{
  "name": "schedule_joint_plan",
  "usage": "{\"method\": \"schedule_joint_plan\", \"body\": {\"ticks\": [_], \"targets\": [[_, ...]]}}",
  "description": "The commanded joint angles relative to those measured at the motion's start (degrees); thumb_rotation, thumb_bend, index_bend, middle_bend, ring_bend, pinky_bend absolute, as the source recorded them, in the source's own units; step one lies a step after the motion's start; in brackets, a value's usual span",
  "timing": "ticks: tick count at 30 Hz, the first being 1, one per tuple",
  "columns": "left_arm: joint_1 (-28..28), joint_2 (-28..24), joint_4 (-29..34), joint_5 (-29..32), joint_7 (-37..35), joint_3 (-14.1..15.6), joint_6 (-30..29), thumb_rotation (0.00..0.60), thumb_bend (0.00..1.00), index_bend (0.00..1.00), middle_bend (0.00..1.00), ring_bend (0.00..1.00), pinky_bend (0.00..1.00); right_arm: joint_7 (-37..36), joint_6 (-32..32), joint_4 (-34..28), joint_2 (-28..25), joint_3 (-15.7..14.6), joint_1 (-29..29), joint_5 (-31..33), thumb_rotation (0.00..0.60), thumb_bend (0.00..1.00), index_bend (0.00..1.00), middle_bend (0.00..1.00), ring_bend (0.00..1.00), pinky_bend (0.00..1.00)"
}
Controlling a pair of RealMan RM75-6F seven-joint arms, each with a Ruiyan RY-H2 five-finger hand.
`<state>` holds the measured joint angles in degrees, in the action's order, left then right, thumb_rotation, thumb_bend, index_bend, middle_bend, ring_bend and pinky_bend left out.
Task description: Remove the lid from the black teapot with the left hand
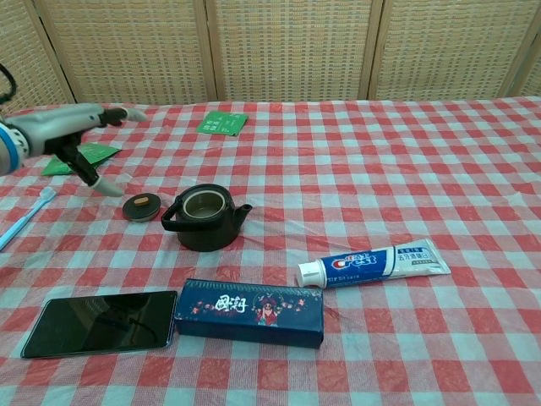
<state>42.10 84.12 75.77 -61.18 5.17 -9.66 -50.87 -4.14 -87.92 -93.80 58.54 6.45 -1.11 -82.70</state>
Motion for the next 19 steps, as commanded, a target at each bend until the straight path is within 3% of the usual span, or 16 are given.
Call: {"method": "schedule_joint_plan", "body": {"ticks": [1,6,9,14,19], "targets": [[-5.44,-7.91,8.11,-6.55,-5.78,-0.24,-8.52,0.600,0.00,0.00,0.00,0.00,0.00,-0.18,-0.26,-0.13,-0.11,-0.15,0.16,-0.31,0.600,0.00,0.06,0.00,0.00,0.00],[-12.90,-12.42,11.07,-12.27,-8.29,1.48,-21.00,0.600,0.00,0.00,0.00,0.00,0.00,-0.08,-0.88,-0.35,-0.15,-0.48,0.37,-1.27,0.600,0.00,0.06,0.00,0.00,0.00],[-19.63,-15.04,13.77,-13.78,-9.63,4.40,-28.69,0.600,0.00,0.00,0.00,0.00,0.00,0.16,-1.32,-0.48,-0.10,-0.71,0.49,-2.00,0.600,0.00,0.06,0.00,0.00,0.00],[-28.37,-18.60,16.77,-16.03,-12.57,9.71,-35.97,0.600,0.00,0.00,0.00,0.00,0.00,0.47,-1.76,-0.72,-0.01,-1.08,0.66,-2.84,0.600,0.00,0.06,0.00,0.00,0.00],[-32.32,-20.42,16.44,-20.19,-15.14,12.37,-39.97,0.600,0.00,0.00,0.00,0.00,0.00,0.55,-2.06,-0.85,-0.05,-1.28,0.78,-3.32,0.600,0.00,0.06,0.00,0.00,0.00]]}}
